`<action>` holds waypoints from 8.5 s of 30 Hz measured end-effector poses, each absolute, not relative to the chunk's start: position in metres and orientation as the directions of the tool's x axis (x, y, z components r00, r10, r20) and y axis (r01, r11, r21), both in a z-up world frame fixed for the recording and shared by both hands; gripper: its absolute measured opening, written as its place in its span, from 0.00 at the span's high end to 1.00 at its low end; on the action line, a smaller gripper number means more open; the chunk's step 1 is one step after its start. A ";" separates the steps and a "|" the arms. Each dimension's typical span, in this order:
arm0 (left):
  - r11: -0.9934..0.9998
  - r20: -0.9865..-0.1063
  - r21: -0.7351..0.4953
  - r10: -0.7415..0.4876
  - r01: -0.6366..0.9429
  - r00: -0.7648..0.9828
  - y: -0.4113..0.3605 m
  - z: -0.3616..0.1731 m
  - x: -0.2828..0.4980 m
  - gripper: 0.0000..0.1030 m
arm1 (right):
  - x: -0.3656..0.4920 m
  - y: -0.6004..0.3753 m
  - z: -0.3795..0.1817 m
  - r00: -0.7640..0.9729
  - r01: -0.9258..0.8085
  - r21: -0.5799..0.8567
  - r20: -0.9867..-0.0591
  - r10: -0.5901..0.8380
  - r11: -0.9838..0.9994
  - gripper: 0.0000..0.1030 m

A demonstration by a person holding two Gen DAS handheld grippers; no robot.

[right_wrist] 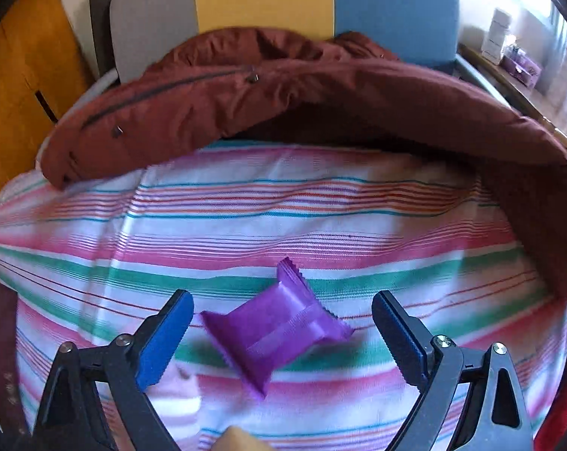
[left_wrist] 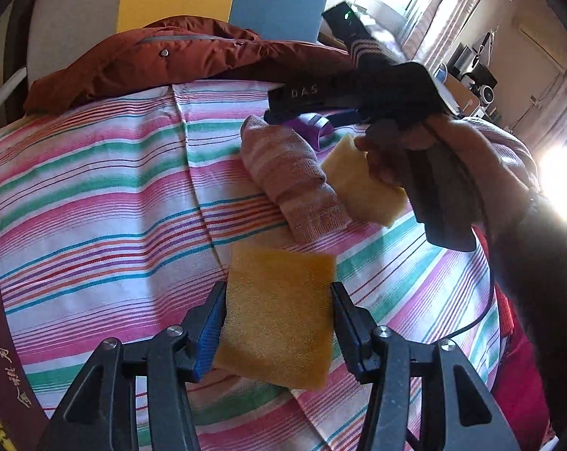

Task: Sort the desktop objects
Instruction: 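Grasp a yellow sponge with the left tool while the right tool grasps the purple packet, then carry the sponge and purple packet over the gold tray, then open both tools to drop the sponge and packet into the tray, then move both open tools back toward the lilac sock and last sponge, then grasp the last yellow sponge with the right tool while the left tool grasps the lilac sock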

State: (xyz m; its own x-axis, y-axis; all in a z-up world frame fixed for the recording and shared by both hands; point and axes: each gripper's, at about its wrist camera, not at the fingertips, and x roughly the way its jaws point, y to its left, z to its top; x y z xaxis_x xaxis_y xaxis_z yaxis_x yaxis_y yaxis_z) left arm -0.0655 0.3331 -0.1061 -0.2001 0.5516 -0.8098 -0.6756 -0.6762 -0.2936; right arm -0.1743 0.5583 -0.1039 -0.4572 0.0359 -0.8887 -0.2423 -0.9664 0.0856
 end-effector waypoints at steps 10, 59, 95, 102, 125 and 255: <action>-0.677 -0.804 -0.284 0.554 -0.679 -0.217 0.335 -0.111 -0.066 0.47 | -0.153 0.562 -0.106 -0.480 -0.235 0.113 -0.877 0.014 -0.965 0.24; -0.690 -0.743 -0.315 0.606 -0.651 -0.283 0.275 -0.058 -0.039 0.47 | -0.083 0.556 -0.099 -0.379 -0.372 0.132 -0.925 0.021 -0.919 0.35; -0.846 -0.647 -0.248 0.508 -0.473 -0.569 0.127 -0.001 -0.015 0.47 | -0.022 0.408 0.019 -0.690 -0.137 0.367 -0.702 -0.177 -0.920 0.54; -0.931 -0.637 -0.169 0.353 -0.323 -0.686 0.070 0.003 -0.023 0.47 | -0.056 0.314 0.019 -0.658 0.047 0.410 -0.674 -0.337 -0.911 0.54; -0.981 -0.671 -0.150 0.190 -0.120 -0.717 0.004 -0.026 -0.038 0.46 | -0.123 0.168 -0.009 -0.496 0.216 0.417 -0.732 -0.467 -0.883 0.51; -0.787 -0.823 -0.130 0.426 -0.603 -0.377 0.238 -0.065 -0.001 0.30 | -0.022 0.489 -0.090 -0.548 -0.368 0.216 -0.836 0.023 -0.904 0.02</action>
State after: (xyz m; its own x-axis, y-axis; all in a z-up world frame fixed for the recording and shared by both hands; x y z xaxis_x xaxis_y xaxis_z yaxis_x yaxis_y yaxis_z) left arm -0.0015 0.2377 -0.0646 -0.3772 0.4257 -0.8225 -0.6035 -0.7866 -0.1304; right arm -0.0222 0.4893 -0.0900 -0.5479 0.0235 -0.8362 -0.3683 -0.9043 0.2160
